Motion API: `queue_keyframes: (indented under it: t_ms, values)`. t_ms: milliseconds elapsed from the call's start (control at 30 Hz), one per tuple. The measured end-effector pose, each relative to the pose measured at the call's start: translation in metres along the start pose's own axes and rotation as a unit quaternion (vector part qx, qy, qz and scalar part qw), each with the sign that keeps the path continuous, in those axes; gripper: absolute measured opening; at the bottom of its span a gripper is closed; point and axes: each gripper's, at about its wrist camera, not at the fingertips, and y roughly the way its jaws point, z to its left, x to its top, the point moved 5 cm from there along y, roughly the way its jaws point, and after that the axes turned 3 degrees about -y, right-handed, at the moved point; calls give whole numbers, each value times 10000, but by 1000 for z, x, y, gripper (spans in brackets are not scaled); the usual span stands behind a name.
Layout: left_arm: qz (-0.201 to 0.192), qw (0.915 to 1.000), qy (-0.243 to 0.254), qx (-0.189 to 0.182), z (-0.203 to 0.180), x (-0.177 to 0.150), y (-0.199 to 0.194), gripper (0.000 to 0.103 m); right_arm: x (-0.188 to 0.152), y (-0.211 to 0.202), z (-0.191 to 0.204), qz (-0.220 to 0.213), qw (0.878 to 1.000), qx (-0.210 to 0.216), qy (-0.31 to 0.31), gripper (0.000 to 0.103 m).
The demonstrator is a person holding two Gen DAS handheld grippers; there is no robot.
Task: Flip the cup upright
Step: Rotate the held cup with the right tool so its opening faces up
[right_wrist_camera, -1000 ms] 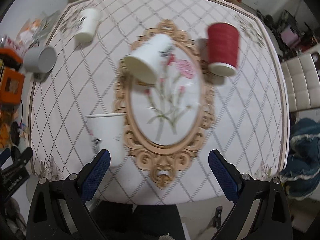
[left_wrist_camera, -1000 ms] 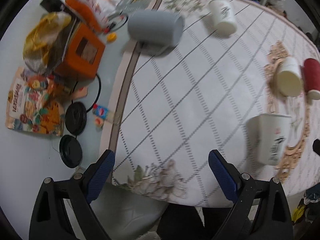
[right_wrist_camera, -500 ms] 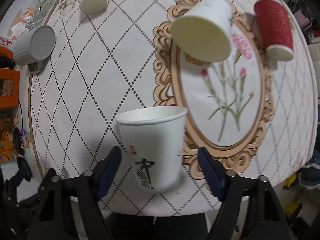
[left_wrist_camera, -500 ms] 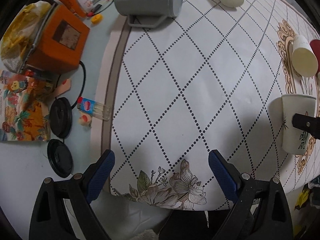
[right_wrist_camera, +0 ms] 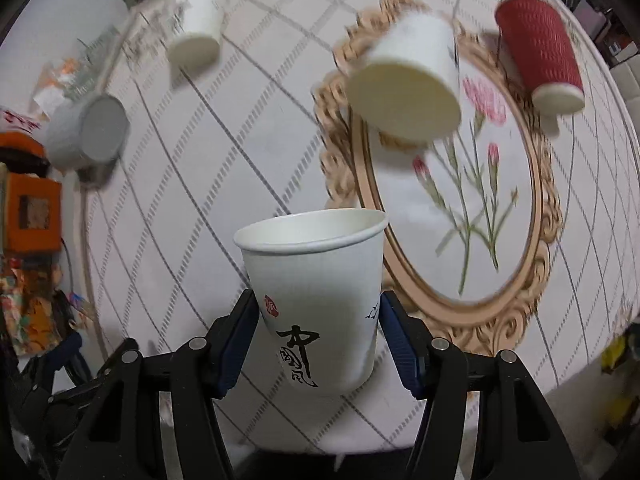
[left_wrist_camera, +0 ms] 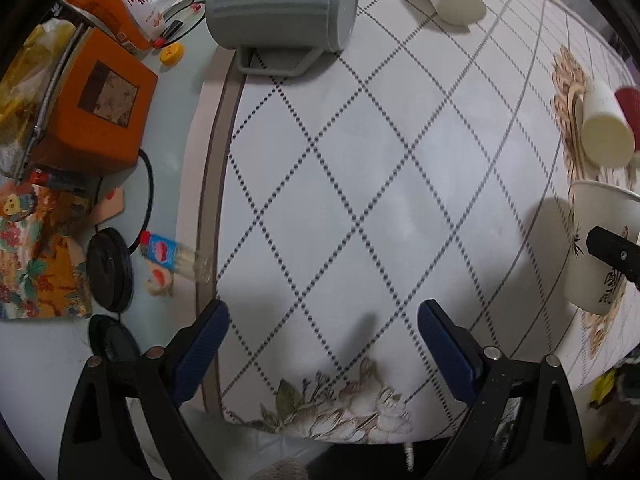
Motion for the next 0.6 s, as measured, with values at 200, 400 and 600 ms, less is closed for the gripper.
queue_keyframes:
  t_ms: [200,400,600]
  values:
    - [-45,9986,-442,-272,13,35,5,103,29,-19,18,-1417,9892,48,-367,64]
    - [-122,9982,-551,-217,18,59,19,103,46,-6,28,-2326,9700,-206,-677,63]
    - [-213,9988,-397,-175,18,62,22,103,31,-4,28,-2588,9620,-246,-836,63]
